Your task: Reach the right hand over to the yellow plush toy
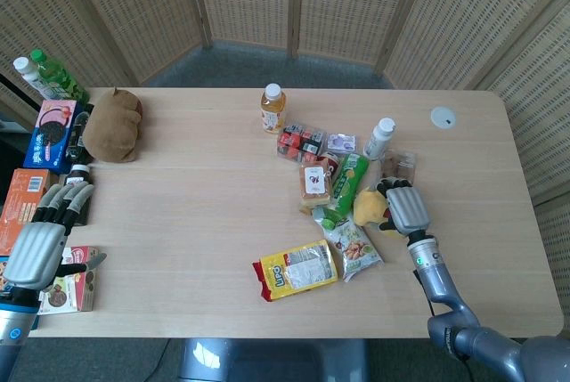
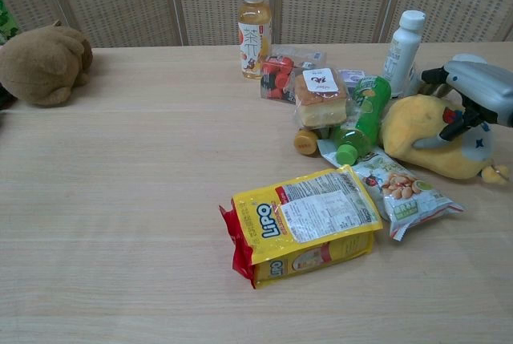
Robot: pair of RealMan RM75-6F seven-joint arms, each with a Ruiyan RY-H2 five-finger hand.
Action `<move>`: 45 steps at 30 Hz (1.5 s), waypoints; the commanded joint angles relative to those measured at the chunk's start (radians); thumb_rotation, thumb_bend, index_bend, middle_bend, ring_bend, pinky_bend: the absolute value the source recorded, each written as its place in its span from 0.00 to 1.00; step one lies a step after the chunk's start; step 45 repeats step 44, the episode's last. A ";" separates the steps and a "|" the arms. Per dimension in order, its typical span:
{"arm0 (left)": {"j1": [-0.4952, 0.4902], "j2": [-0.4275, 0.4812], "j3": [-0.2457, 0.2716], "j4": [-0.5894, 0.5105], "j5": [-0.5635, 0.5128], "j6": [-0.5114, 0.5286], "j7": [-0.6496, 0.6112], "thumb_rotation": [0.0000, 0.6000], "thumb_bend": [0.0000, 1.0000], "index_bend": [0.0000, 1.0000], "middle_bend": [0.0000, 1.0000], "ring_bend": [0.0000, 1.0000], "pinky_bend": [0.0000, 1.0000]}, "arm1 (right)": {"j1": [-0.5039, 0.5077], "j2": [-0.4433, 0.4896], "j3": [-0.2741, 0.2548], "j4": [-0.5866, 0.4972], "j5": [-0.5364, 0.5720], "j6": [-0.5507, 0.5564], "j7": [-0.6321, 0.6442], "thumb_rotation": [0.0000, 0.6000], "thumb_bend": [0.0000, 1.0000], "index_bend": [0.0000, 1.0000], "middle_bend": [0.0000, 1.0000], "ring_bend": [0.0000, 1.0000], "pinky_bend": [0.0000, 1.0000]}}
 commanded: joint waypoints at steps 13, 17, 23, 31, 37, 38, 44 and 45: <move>-0.010 -0.008 -0.004 0.005 0.002 -0.008 -0.001 1.00 0.02 0.00 0.00 0.00 0.00 | -0.025 0.183 0.028 -0.236 -0.014 0.098 -0.086 1.00 0.19 0.61 0.94 1.00 0.89; -0.011 -0.008 -0.006 0.002 0.005 -0.006 0.001 1.00 0.02 0.00 0.00 0.00 0.00 | -0.021 0.252 0.050 -0.331 -0.019 0.121 -0.122 1.00 0.19 0.61 0.94 1.00 0.89; -0.010 -0.005 -0.003 -0.006 0.013 -0.002 0.006 1.00 0.02 0.00 0.00 0.00 0.00 | 0.004 0.353 0.108 -0.456 -0.020 0.142 -0.163 1.00 0.19 0.61 0.94 1.00 0.89; 0.002 0.000 0.003 -0.018 0.020 0.016 0.012 1.00 0.02 0.00 0.00 0.00 0.00 | 0.041 0.452 0.179 -0.562 -0.011 0.156 -0.206 1.00 0.19 0.61 0.94 1.00 0.89; 0.010 0.001 0.004 -0.025 0.026 0.029 0.014 1.00 0.02 0.00 0.00 0.00 0.00 | 0.054 0.496 0.198 -0.604 -0.005 0.160 -0.222 1.00 0.19 0.61 0.94 1.00 0.89; 0.010 0.000 0.005 -0.025 0.026 0.029 0.014 1.00 0.02 0.00 0.00 0.00 0.00 | 0.056 0.501 0.198 -0.609 -0.003 0.160 -0.225 1.00 0.19 0.61 0.94 1.00 0.89; 0.008 -0.004 0.005 -0.021 0.026 0.024 0.012 1.00 0.02 0.00 0.00 0.00 0.00 | 0.063 0.516 0.194 -0.627 0.003 0.161 -0.237 1.00 0.19 0.62 0.94 1.00 0.89; 0.008 -0.004 0.005 -0.021 0.026 0.024 0.012 1.00 0.02 0.00 0.00 0.00 0.00 | 0.063 0.516 0.194 -0.627 0.003 0.161 -0.237 1.00 0.19 0.62 0.94 1.00 0.89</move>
